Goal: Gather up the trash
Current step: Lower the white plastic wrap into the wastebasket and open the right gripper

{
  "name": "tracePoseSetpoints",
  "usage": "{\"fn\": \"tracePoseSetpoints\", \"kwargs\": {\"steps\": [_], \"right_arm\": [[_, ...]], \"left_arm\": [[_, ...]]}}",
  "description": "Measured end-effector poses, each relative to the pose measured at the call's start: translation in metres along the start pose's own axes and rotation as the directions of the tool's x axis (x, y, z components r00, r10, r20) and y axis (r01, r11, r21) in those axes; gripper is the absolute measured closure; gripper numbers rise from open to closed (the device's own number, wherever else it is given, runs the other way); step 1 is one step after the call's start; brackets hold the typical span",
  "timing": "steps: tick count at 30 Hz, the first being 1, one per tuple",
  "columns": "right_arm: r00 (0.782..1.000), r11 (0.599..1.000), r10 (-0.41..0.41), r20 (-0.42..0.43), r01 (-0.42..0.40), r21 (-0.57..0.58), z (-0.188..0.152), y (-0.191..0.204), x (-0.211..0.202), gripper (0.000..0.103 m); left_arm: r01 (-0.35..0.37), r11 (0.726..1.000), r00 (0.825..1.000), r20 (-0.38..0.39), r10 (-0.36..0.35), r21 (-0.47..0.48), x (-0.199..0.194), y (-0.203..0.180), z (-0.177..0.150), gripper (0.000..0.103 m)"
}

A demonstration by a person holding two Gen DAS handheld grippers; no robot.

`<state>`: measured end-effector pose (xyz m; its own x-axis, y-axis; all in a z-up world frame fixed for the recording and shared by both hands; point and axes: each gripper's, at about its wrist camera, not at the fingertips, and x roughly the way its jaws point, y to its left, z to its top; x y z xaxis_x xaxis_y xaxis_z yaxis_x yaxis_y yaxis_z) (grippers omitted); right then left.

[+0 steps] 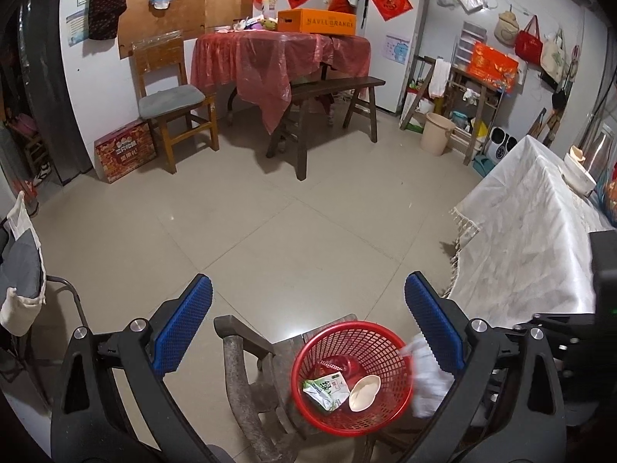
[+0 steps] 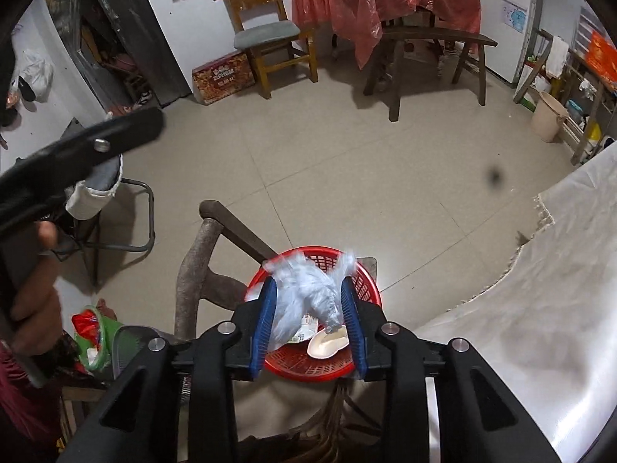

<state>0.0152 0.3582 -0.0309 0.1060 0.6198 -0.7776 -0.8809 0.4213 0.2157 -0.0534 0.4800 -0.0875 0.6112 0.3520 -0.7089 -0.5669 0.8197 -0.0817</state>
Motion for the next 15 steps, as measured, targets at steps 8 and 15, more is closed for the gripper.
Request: {"fn": "tracePoseSetpoints", "kwargs": {"steps": [8,15], "right_arm": [[0.998,1.0,0.009,0.062,-0.01,0.018,0.0,-0.011,-0.022,0.063],[0.993,0.999,0.004,0.116,-0.008,0.034,-0.004,-0.018,-0.046,0.061]], "left_arm": [[0.01,1.0,1.0,0.01,-0.01,-0.002,-0.006,-0.003,0.0,0.007],[0.02,1.0,1.0,0.012,-0.02,0.019,-0.009,-0.012,0.003,0.007]]}}
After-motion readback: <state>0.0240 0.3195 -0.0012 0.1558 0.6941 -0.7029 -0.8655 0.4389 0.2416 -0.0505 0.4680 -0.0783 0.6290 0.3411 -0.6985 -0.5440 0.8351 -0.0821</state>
